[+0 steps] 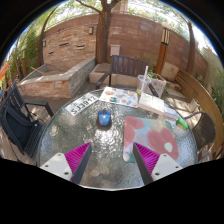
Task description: Arrange mouse
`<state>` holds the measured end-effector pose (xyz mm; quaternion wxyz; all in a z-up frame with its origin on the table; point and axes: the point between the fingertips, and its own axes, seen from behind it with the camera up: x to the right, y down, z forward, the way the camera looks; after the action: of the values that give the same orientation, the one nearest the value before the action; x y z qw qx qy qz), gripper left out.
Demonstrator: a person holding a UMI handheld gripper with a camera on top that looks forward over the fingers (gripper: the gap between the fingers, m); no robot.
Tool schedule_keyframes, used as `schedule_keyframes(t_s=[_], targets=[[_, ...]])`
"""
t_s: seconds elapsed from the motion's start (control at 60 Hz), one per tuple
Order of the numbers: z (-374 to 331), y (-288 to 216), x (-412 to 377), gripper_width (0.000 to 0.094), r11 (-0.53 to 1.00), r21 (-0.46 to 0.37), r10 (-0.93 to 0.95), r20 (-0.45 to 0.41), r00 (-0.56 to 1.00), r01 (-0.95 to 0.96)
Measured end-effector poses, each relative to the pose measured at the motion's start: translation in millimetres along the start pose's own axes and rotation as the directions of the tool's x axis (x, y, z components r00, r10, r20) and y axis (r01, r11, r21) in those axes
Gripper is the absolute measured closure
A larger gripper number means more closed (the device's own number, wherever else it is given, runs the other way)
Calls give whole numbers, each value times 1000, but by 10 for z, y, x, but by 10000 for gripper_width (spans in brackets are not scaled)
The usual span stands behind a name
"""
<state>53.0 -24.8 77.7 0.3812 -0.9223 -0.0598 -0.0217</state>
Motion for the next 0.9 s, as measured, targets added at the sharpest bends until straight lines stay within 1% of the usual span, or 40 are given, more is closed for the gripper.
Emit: schedule_keyframes(t_s=[0.083, 0.183, 0.267, 0.35, 0.4, 0.417, 0.433, 0.467, 0.5, 0.65, 0.7, 0.783, 0.85, 0.9], targets=[[590, -333, -120, 83, 999, 48, 5, 20, 1000, -6], [1151, -568, -245, 87, 998, 66, 14, 43, 999, -17], [1515, -667, -319, 110, 997, 71, 21, 56, 998, -25], [1798, -677, -375, 174, 998, 57, 21, 61, 998, -25], [1907, -664, -398, 270, 998, 50, 23, 64, 998, -26], [1936, -658, -422, 289, 998, 51, 23, 76, 997, -27], [1952, -700, -413, 327, 997, 67, 28, 76, 997, -33], [1971, -709, -393, 449, 997, 73, 18, 61, 998, -23], [1965, -722, -396, 456, 997, 79, 10, 64, 998, -15], [1956, -713, -427, 562, 998, 64, 5, 77, 997, -10], [1885, -753, -438, 578, 997, 71, 1, 82, 997, -7], [1488, -1002, -417, 580, 990, 142, -20, 69, 997, 10], [1038, -1356, -428, 579, 974, 225, 10, 92, 996, -31], [667, -1641, -340, 581, 951, 303, 32, 103, 994, -62]])
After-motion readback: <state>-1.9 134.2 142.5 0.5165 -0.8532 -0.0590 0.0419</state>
